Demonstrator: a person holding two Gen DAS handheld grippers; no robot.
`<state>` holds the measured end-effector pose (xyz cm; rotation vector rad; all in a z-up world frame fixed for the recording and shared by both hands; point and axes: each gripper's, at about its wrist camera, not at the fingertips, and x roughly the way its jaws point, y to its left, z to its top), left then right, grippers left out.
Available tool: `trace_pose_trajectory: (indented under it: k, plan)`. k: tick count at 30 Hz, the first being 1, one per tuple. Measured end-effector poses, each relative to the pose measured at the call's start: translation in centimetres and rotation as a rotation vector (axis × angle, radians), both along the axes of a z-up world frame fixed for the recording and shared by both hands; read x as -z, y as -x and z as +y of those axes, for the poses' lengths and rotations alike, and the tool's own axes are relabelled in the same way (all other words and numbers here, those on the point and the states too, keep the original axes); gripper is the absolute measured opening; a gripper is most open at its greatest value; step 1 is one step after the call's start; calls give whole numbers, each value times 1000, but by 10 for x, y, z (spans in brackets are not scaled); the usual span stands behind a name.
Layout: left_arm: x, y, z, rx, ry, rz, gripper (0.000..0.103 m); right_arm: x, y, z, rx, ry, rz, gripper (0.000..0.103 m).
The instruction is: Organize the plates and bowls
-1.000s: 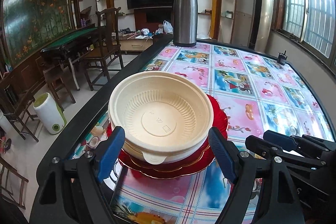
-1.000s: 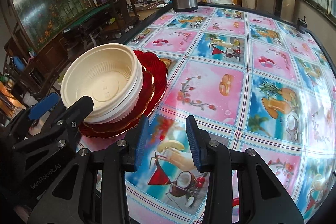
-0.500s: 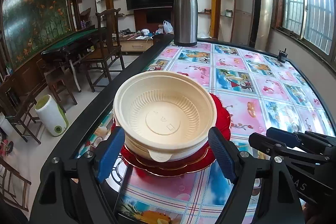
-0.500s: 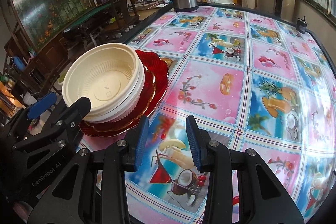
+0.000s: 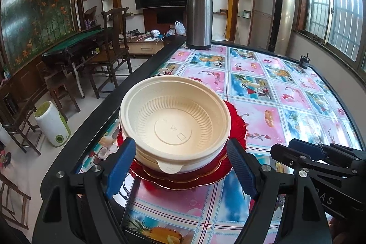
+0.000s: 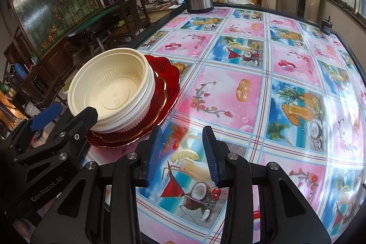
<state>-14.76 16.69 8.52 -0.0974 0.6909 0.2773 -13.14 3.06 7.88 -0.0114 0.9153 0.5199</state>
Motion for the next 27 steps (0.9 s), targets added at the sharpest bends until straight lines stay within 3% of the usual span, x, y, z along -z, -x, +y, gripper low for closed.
trace_pose_trajectory:
  k: [16,18,27]
  plan:
    - [2,0,3,20,29,9,82,4,3,-1,-2,10,9,37]
    - [3,0,2,19,25,10,82,5,4,0,-3,10,14,46]
    - [3,2,-1,26,12,5,82,5,5,-2,4,4,7,46]
